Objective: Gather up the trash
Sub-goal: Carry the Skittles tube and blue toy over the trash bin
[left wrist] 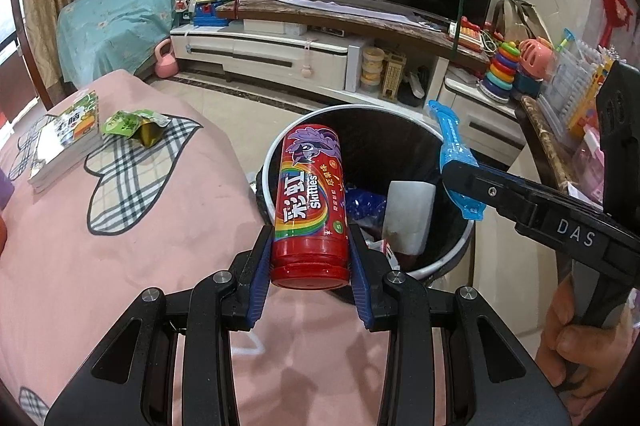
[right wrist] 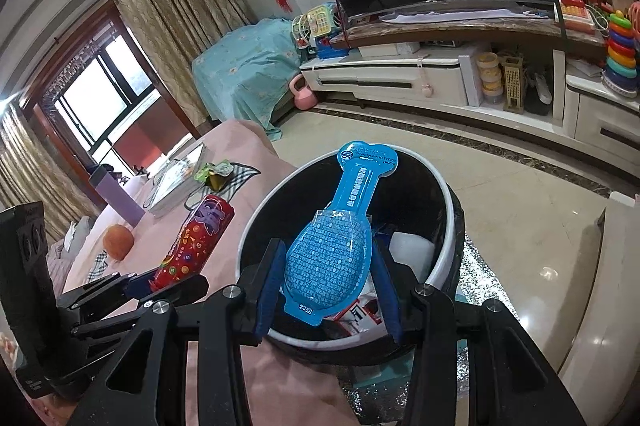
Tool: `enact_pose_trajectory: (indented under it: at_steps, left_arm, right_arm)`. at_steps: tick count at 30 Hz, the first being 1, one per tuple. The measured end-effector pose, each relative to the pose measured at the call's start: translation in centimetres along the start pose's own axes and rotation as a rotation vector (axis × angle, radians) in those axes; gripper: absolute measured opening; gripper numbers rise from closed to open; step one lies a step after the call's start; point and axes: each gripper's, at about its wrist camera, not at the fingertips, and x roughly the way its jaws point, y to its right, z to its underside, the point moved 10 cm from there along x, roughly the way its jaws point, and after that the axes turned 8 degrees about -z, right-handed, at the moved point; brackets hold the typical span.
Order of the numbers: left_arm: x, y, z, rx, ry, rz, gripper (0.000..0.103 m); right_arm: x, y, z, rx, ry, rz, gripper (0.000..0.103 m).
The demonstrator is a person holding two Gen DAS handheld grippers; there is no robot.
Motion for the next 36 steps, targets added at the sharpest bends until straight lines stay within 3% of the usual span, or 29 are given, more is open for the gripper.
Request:
enact_pose_trajectory:
  at_steps: [36]
  left_arm:
    - [3.8, 1.4, -1.3, 0.008, -0.068, -0.002, 0.034]
  right_arm:
    - [2.3, 2.0, -0.9, 0.002, -0.06, 0.019, 0.044]
